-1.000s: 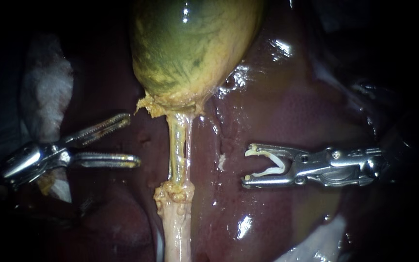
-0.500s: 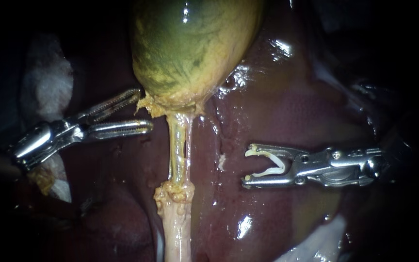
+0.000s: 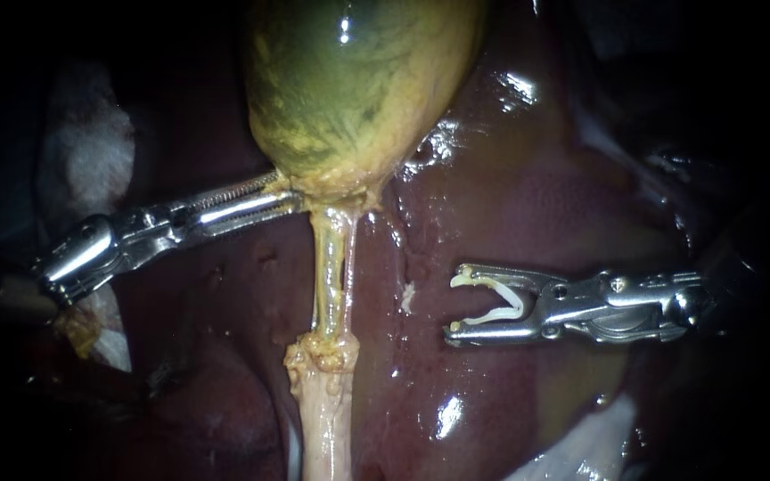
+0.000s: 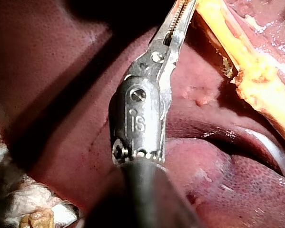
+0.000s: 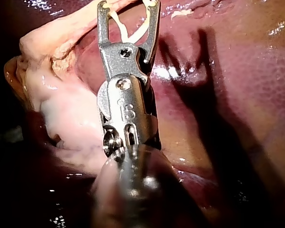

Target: Grabbing gallbladder

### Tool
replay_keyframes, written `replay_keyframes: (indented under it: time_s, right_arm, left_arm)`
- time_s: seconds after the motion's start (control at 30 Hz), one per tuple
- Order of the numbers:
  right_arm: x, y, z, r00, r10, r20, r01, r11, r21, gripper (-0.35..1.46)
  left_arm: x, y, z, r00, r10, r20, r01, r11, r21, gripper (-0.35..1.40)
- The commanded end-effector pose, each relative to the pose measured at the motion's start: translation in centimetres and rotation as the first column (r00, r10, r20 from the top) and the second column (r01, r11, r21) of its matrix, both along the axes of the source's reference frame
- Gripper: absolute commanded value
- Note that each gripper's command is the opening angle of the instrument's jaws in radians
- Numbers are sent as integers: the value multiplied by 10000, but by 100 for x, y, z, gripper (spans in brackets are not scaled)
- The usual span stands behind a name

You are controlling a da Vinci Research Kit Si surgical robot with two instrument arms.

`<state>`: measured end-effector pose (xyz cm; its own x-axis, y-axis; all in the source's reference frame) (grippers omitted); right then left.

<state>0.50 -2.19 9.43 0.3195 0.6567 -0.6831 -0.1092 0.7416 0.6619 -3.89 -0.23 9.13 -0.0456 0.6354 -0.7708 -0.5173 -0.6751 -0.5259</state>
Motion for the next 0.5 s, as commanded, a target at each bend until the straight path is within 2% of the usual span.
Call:
replay_keyframes:
  time_s: [0.03,0.17,0.5]
  right_arm:
    - [0,0,0,10000,1,2,-1,10000,0,60]
    - [0,1,1,10000,7,5,-7,10000,0,60]
    - [0,1,1,10000,9,6,-9,10000,0,60]
  left_arm:
    - [1,0,-1,10000,12,49,-12,10000,47,-22]
    - [4,-1,-2,10000,32,62,-32,10000,48,-30]
    - [12,-5,-10,9999,64,127,-65,10000,71,-30]
